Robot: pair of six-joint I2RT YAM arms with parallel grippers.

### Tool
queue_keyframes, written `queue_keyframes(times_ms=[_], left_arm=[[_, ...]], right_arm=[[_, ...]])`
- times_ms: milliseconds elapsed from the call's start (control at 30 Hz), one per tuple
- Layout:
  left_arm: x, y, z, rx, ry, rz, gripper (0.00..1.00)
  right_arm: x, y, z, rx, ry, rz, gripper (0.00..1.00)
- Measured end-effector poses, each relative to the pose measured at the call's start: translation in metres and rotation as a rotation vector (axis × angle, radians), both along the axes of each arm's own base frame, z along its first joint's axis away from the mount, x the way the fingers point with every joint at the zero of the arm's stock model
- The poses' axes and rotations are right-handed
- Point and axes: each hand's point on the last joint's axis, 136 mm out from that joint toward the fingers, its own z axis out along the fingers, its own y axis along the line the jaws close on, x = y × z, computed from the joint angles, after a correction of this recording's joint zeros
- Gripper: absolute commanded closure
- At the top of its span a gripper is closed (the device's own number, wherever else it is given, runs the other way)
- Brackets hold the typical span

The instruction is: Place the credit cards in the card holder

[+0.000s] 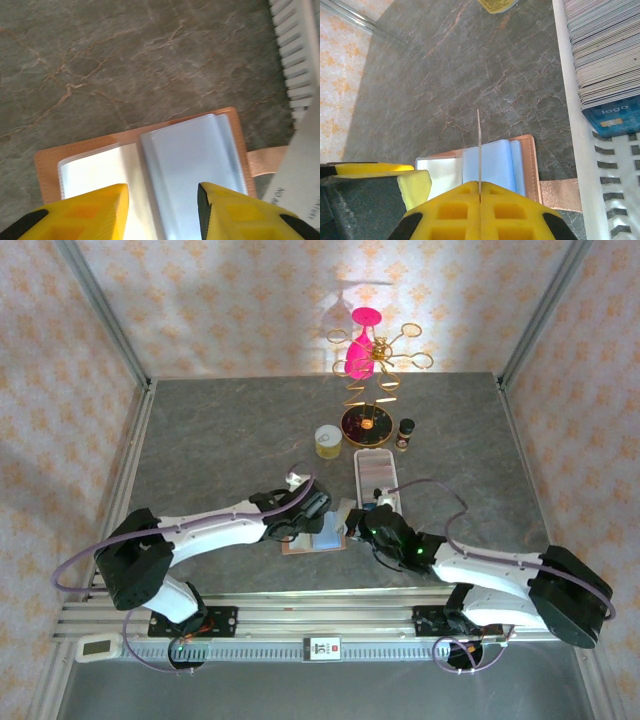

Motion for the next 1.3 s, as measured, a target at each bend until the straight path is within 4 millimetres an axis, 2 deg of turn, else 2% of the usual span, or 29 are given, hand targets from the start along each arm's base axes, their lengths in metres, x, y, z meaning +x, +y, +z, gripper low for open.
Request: queue_keyframes(times_ms=[100, 233, 400, 467, 700, 967, 1300], left_arm=[[0.003, -0.01, 0.003, -0.019, 0.004, -0.01, 0.56], [0.009, -0.024, -0.007, 0.003, 0.022, -0.021, 0.56], [0.007, -0.024, -0.028, 0.048, 0.058, -0.026, 0.52], [0.005, -0.024, -0.036, 0.065, 0.072, -0.03, 0.48], [-0.001, -0.026, -0.052, 0.095, 0.101, -0.044, 0.43], [-0.002, -0.024, -0.055, 0.102, 0.098, -0.041, 0.54], [-0.003, -0.014, -0.054, 0.121, 0.078, -0.03, 0.6]], right_arm=[[-0.001, -0.006, -0.002, -0.011, -0.003, -0.013, 1.0], [-0.002, -0.015, -0.003, -0.026, -0.008, -0.039, 1.0], [-0.002, -0.026, 0.004, -0.02, -0.029, -0.075, 1.0], [-0.002, -0.029, 0.006, -0.019, -0.036, -0.084, 1.0], [-0.003, -0.033, 0.006, -0.025, -0.037, -0.094, 1.0], [-0.003, -0.034, 0.004, -0.035, -0.032, -0.097, 1.0], [-0.003, -0.034, 0.003, -0.035, -0.032, -0.096, 1.0]])
